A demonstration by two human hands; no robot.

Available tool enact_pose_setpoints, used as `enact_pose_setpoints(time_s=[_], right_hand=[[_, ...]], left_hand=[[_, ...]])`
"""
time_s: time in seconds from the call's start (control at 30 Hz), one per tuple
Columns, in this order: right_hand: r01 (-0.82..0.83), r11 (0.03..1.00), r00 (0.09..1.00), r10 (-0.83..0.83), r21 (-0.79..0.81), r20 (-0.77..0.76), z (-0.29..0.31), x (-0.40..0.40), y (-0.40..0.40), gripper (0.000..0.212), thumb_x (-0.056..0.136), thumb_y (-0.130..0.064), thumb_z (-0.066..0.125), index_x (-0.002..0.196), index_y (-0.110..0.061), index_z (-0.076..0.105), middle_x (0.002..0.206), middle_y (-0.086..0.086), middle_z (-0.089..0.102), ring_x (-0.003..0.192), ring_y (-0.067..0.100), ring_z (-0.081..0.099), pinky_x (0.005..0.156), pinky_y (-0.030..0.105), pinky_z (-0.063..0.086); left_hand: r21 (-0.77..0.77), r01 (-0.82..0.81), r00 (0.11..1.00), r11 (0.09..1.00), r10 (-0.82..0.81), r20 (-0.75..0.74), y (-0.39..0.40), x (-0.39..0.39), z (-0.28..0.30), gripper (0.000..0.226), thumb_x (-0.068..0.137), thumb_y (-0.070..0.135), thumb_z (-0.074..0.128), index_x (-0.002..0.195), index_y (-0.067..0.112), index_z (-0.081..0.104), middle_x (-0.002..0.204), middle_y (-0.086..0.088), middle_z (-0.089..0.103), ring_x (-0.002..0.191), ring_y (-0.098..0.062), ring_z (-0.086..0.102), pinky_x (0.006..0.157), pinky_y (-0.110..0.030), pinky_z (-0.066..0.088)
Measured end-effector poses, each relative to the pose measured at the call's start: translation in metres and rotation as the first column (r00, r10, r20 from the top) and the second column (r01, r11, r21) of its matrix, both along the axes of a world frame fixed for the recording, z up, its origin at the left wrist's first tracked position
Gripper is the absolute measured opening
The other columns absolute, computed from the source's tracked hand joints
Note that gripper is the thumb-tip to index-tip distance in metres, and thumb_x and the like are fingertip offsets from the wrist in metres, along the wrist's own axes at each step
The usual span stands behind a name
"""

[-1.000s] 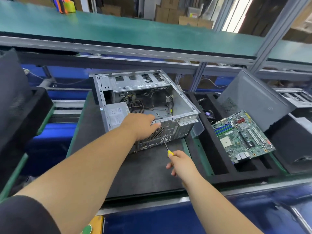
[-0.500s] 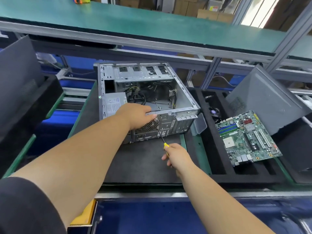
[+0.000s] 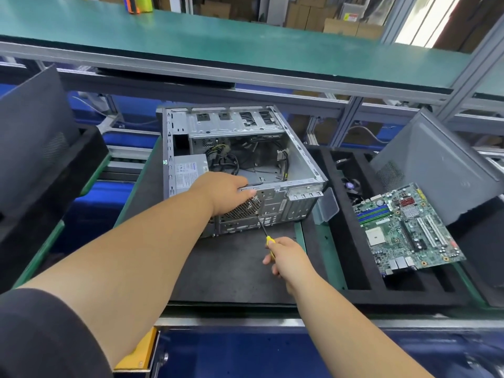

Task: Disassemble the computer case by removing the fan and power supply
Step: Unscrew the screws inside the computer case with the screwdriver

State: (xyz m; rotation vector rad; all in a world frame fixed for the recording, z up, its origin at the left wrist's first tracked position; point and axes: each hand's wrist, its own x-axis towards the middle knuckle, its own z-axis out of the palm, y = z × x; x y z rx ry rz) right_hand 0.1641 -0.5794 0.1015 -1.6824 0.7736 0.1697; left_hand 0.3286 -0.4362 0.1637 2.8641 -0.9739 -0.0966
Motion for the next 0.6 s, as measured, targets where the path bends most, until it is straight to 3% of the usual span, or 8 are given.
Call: enact_pose_setpoints(time_s=[0.27,0.47,0.53,0.6], right_hand=[[0.020,1.000,1.000,-0.020,-0.008,-0.017,0.0058,0.0016,-0.0026,0.021,0.102,-0.027,0.046,0.110,-0.012,0.060,0.064,0.000,0.063,0.043,0.013,0.037,0.052,0.026,0.034],[0.031,0.999,0.999,-0.031,0.018,-0.018,0.0047,0.0049,-0.0054,0.019,0.101,-0.025,0.048,0.105,-0.012,0.061,0.060,-0.001,0.062,0.041,0.013,0.036,0.050,0.026,0.033],[0.037,0.996,0.999,-0.035,0.086,-0.022,0.0028,0.0058,-0.0034,0.017,0.100,-0.023,0.049,0.106,-0.011,0.060,0.061,0.001,0.061,0.041,0.013,0.036,0.050,0.026,0.031],[0.076,0.962,0.997,-0.065,0.264,-0.050,0.0018,0.0059,-0.0001,0.017,0.100,-0.021,0.051,0.106,-0.008,0.061,0.061,0.003,0.060,0.041,0.014,0.038,0.047,0.024,0.031]], left_hand=[[-0.004,0.006,1.000,1.000,-0.006,0.003,-0.0002,0.0000,0.0007,0.049,0.096,0.064,0.028,0.109,0.028,0.059,0.094,0.002,0.065,0.081,-0.020,0.050,0.065,-0.032,0.033],[-0.016,0.013,1.000,1.000,-0.013,-0.017,-0.0002,0.0003,0.0018,0.047,0.096,0.064,0.029,0.107,0.028,0.058,0.082,0.006,0.055,0.084,-0.021,0.054,0.065,-0.032,0.033],[-0.016,0.012,1.000,1.000,-0.012,-0.013,-0.0009,0.0004,0.0022,0.046,0.096,0.063,0.030,0.107,0.028,0.058,0.080,0.007,0.054,0.083,-0.021,0.053,0.064,-0.032,0.032],[-0.012,0.014,1.000,1.000,-0.014,-0.013,-0.0010,0.0002,0.0024,0.045,0.096,0.063,0.030,0.106,0.028,0.058,0.078,0.008,0.052,0.082,-0.022,0.053,0.063,-0.032,0.031]])
